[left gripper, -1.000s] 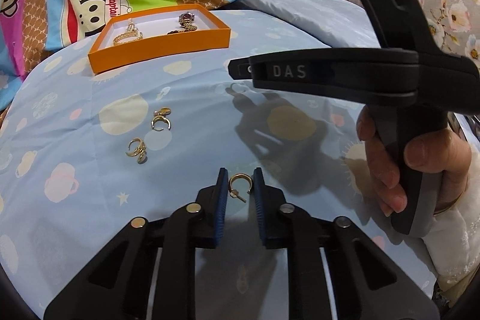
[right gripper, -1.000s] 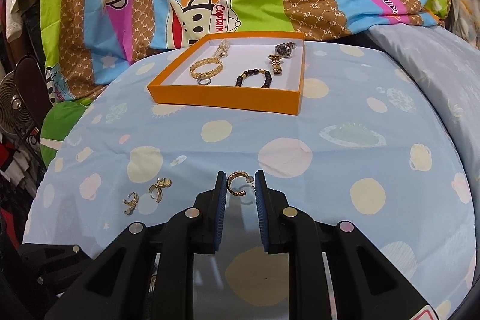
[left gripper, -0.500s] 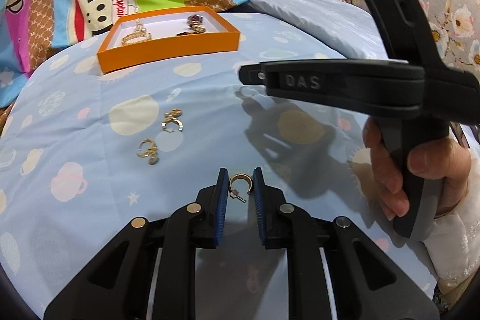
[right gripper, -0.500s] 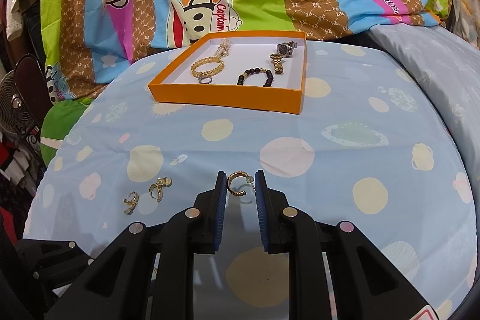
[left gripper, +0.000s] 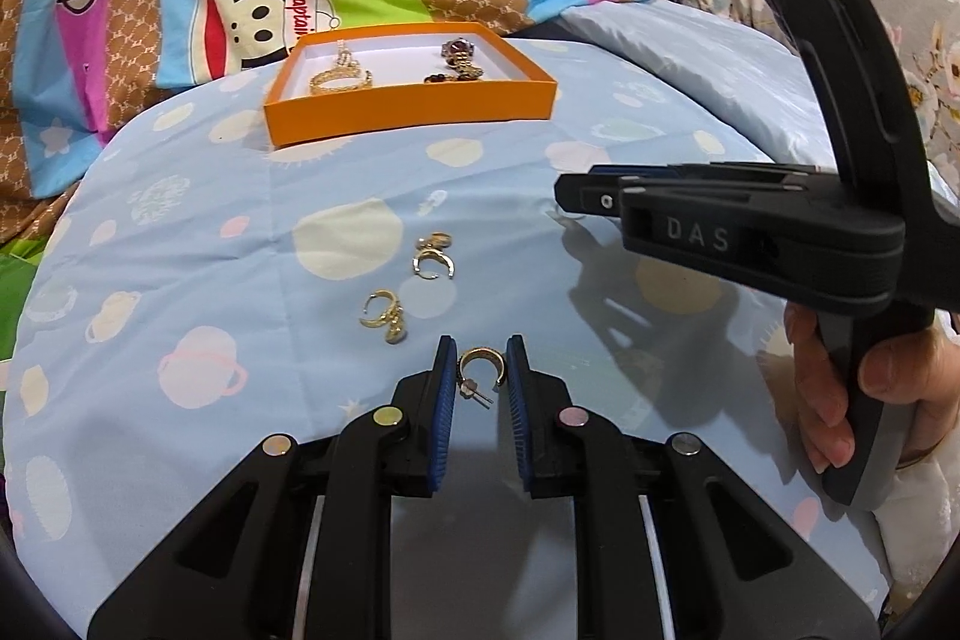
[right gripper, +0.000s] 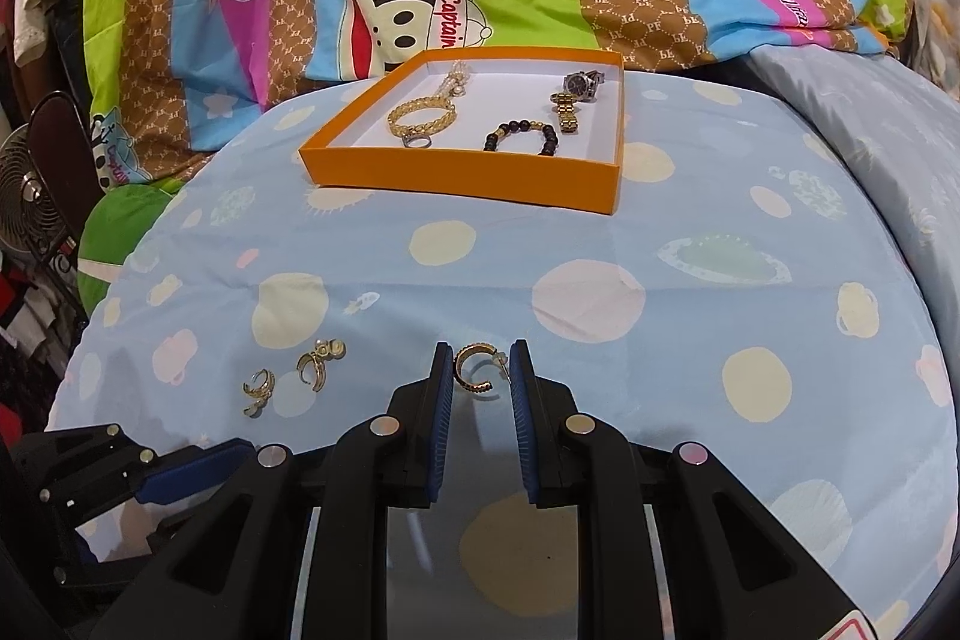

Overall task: Organize jewelry
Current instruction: 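Carry both gold earrings with both tools toward the orange box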

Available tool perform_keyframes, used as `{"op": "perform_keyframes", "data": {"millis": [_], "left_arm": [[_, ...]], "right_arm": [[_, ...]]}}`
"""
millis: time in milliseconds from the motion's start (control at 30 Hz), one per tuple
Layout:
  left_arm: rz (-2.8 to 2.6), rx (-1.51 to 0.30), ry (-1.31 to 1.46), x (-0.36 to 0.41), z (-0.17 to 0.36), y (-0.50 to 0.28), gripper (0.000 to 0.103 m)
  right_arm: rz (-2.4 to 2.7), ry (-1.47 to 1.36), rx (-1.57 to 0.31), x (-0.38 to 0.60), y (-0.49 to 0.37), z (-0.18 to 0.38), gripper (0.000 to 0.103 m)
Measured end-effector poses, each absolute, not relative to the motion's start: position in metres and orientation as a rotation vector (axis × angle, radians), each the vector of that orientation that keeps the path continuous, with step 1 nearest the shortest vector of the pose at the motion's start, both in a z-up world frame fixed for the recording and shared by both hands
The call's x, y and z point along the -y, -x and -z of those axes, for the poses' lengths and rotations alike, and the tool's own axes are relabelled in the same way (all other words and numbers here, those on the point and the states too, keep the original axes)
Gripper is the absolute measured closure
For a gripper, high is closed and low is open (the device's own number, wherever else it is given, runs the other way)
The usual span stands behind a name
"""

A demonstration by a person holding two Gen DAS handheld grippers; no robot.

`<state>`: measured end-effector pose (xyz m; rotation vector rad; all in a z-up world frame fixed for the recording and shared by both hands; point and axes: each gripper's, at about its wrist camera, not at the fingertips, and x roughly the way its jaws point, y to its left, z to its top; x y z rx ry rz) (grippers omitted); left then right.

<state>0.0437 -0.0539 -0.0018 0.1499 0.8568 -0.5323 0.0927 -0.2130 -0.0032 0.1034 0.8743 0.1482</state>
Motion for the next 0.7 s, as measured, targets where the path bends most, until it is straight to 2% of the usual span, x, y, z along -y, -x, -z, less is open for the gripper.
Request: {"op": "perform_keyframes", "data": {"millis": [700], "left_arm": [[0.392,-0.832,-0.060,0.015,-0.007,-0.072,0.087]], "right_arm": [[-0.156,-0.080,-0.899,0.208,-0.095,0.012,0.085]]}}
